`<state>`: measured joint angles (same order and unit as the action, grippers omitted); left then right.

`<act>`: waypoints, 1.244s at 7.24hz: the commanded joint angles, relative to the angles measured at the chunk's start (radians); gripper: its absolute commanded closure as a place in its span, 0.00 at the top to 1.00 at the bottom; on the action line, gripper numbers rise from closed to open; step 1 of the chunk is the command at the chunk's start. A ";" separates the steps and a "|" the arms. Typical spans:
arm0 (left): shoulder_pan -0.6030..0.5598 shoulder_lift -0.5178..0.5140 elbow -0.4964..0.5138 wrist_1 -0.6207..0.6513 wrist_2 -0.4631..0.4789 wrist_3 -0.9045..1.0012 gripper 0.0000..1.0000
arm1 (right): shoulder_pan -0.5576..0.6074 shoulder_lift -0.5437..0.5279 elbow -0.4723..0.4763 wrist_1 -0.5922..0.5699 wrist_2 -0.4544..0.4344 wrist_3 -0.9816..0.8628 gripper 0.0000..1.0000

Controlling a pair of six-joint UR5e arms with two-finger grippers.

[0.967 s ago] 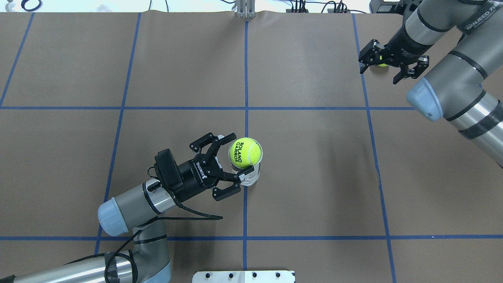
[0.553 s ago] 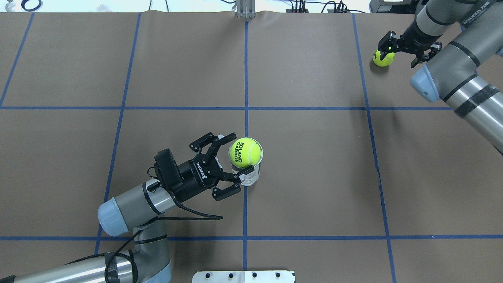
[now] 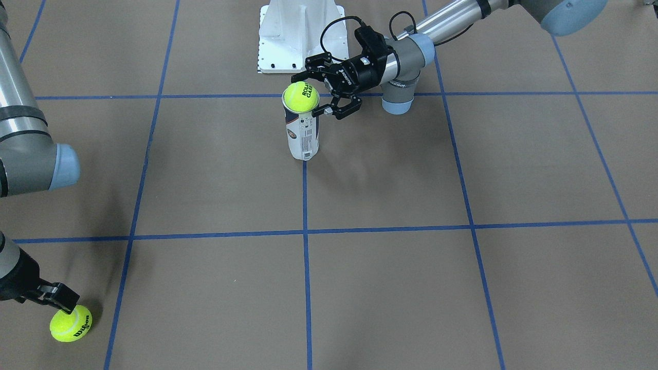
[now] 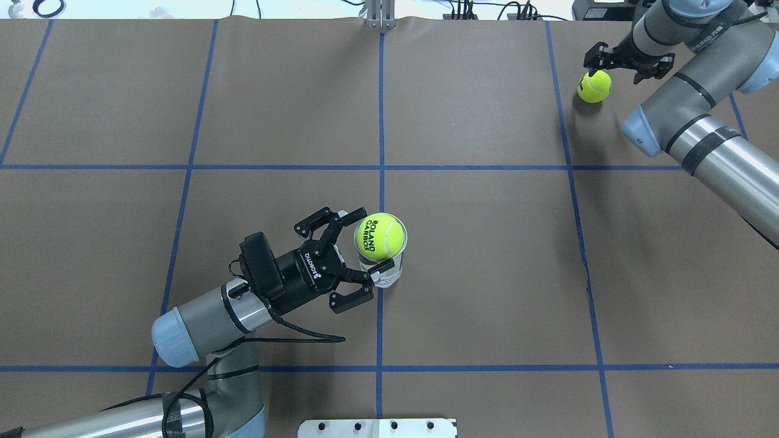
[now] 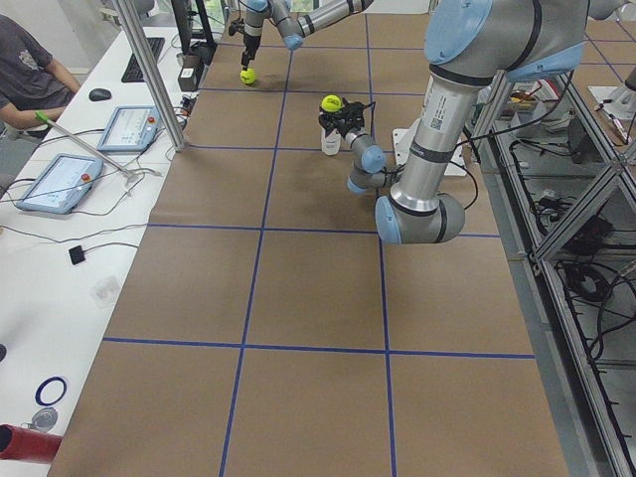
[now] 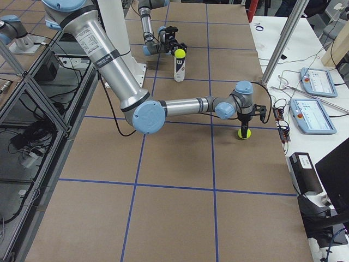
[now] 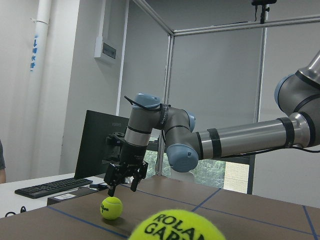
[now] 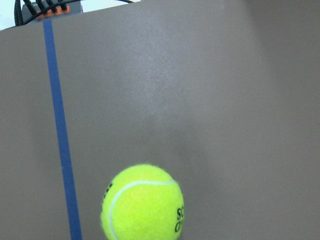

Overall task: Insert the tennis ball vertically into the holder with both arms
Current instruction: 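Move the right gripper to the other yellow tennis ball and grasp it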

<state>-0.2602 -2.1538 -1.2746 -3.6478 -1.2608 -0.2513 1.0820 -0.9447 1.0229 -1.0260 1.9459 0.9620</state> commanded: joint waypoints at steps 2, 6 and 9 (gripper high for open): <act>0.001 0.002 -0.003 -0.005 0.000 0.000 0.96 | -0.027 0.017 -0.058 0.082 -0.015 0.004 0.98; 0.001 0.008 -0.003 -0.020 0.000 0.000 0.96 | -0.048 0.018 -0.104 0.127 -0.016 0.001 0.74; 0.001 0.006 -0.002 -0.018 0.000 0.000 0.96 | -0.048 0.018 -0.098 0.126 -0.016 0.004 0.00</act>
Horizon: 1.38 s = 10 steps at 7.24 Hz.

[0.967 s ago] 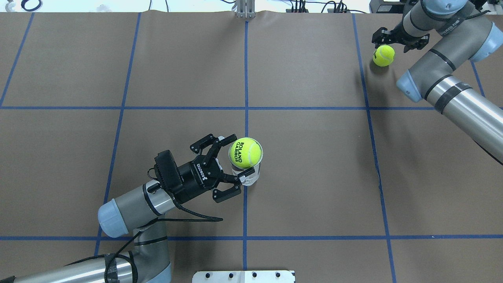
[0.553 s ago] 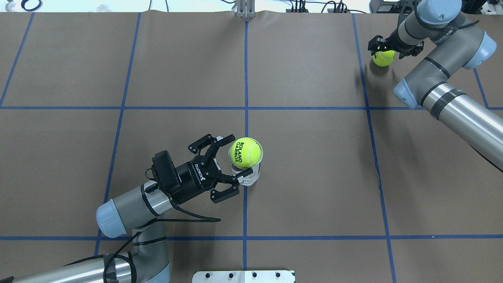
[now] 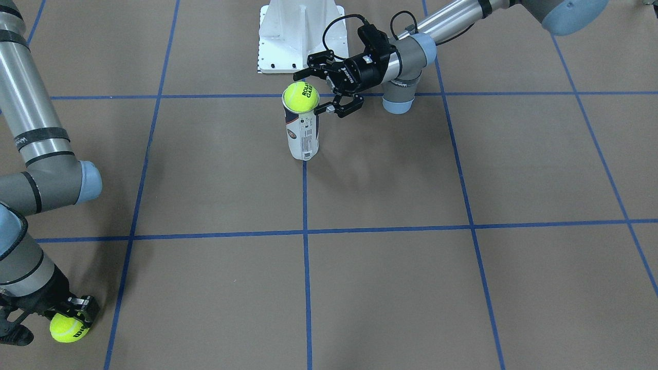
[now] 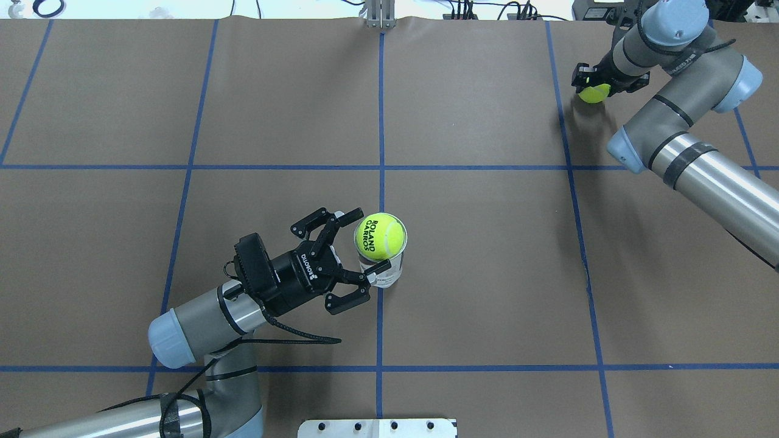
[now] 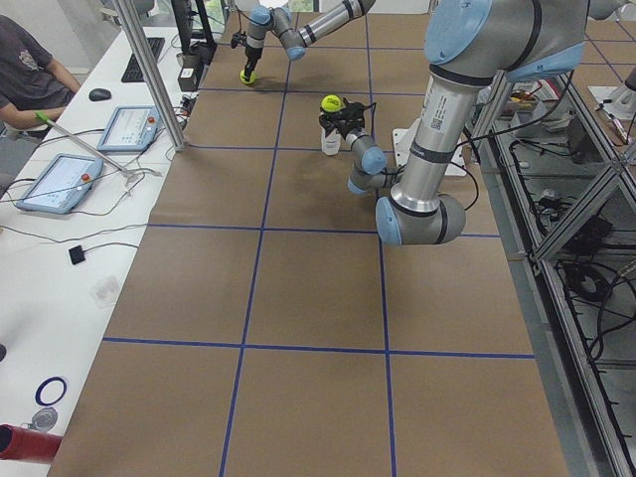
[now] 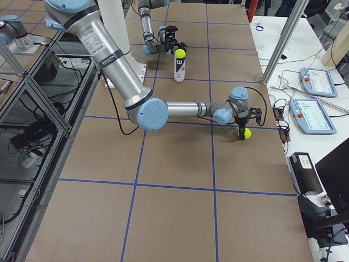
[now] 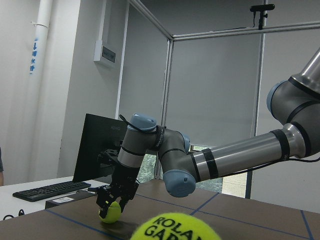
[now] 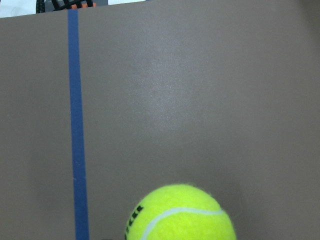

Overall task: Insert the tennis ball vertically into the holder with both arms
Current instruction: 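Lift the second ball with the right gripper and carry it over the can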

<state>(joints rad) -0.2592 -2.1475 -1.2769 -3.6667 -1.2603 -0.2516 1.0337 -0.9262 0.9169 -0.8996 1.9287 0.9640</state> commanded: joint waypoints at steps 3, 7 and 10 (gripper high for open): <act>0.000 -0.003 0.004 0.002 -0.001 0.000 0.96 | 0.009 -0.115 0.448 -0.329 0.088 0.048 0.00; 0.002 -0.005 0.007 0.005 0.021 0.000 0.96 | -0.180 -0.108 1.031 -0.784 0.179 0.463 0.00; 0.005 -0.006 0.019 0.005 0.021 0.000 0.96 | -0.319 -0.050 1.154 -0.786 0.223 0.666 0.00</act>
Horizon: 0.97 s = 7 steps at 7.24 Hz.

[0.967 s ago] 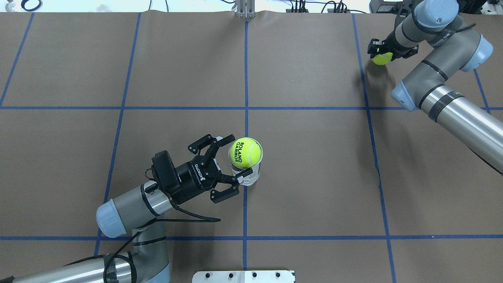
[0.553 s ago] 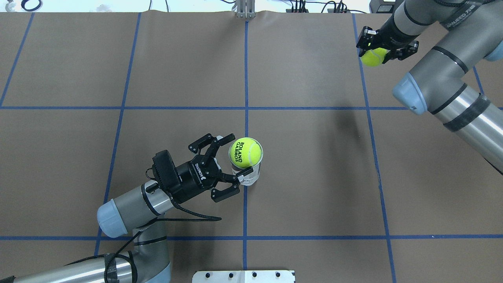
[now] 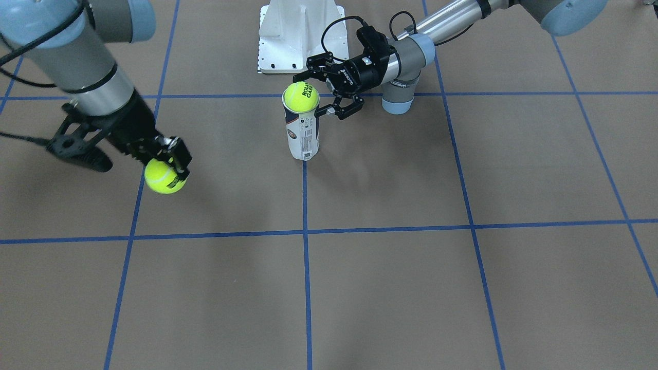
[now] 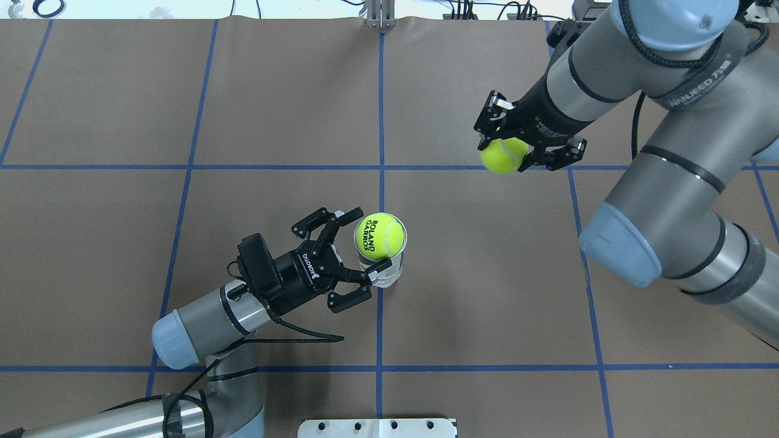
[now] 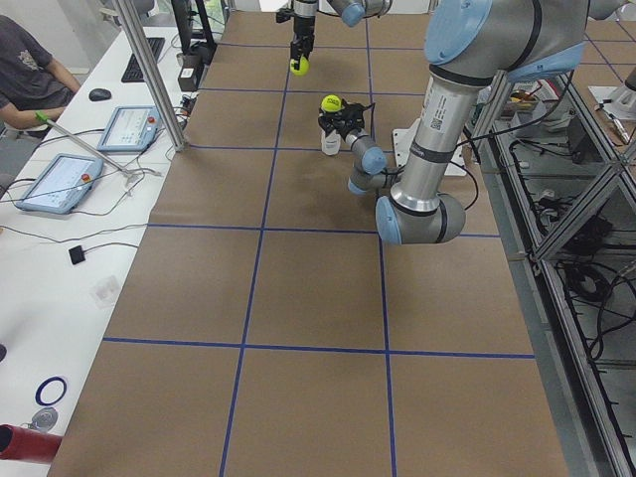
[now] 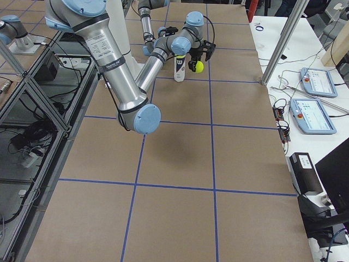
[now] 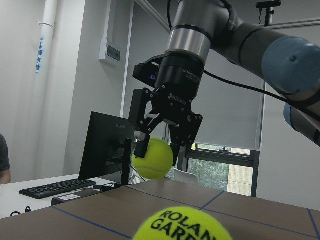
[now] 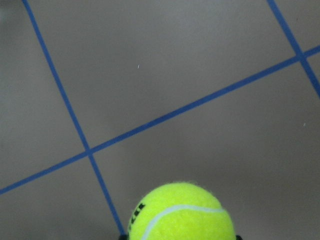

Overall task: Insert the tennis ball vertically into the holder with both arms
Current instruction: 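Lift the second ball with the right gripper and carry it over the can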

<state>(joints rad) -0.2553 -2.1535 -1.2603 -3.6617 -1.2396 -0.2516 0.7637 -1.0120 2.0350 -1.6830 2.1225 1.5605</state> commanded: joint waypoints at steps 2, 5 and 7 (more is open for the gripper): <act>0.001 0.000 0.002 0.000 0.000 0.000 0.96 | -0.102 0.107 0.039 -0.003 0.059 0.134 0.00; 0.001 -0.002 0.001 -0.001 0.000 0.000 0.96 | -0.147 0.151 0.001 -0.001 0.039 0.135 0.00; 0.001 0.000 0.001 -0.001 0.000 0.000 0.97 | -0.178 0.156 -0.025 0.000 0.002 0.135 0.00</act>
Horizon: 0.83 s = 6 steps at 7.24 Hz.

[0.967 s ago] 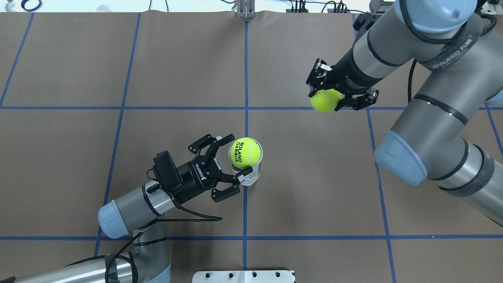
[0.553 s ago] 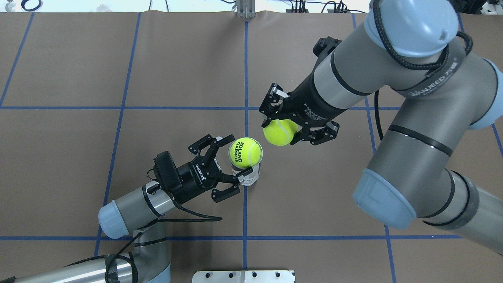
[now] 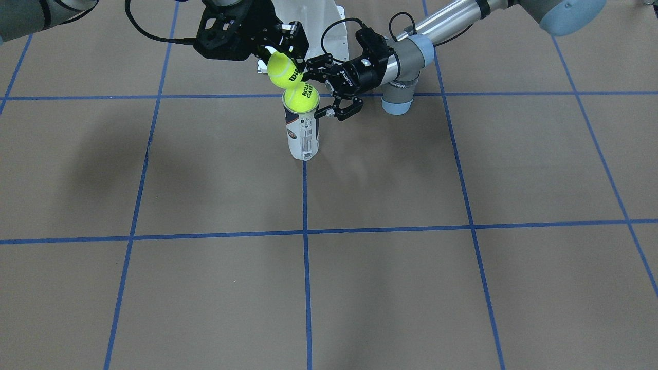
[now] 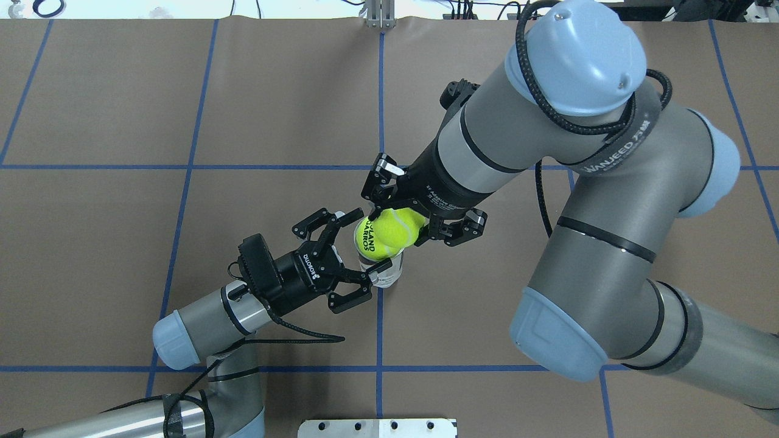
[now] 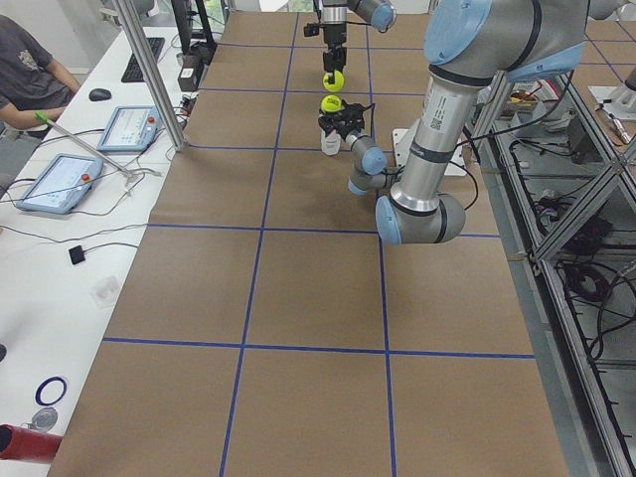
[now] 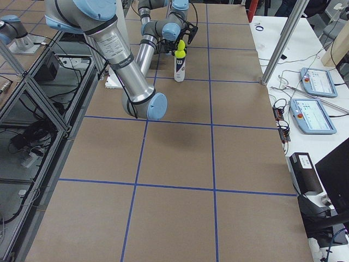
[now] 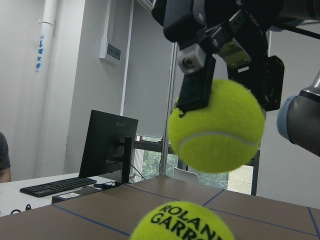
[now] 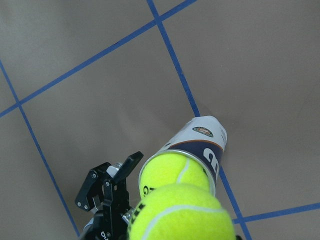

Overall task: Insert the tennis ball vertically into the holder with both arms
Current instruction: 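Lower the second ball into the can and open the right gripper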

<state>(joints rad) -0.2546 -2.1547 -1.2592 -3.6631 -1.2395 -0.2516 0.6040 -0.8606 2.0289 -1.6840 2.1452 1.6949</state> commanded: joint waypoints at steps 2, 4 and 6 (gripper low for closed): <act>0.000 0.001 0.000 0.000 0.000 0.000 0.97 | -0.035 0.006 -0.058 0.006 -0.039 -0.007 0.00; 0.002 0.001 0.000 0.000 0.000 0.000 0.98 | -0.055 0.008 -0.058 0.007 -0.060 -0.009 0.00; 0.002 0.001 0.000 0.000 0.000 0.000 0.98 | -0.055 0.009 -0.053 0.007 -0.057 -0.011 0.00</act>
<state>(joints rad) -0.2532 -2.1537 -1.2594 -3.6632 -1.2395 -0.2516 0.5507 -0.8521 1.9740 -1.6767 2.0876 1.6851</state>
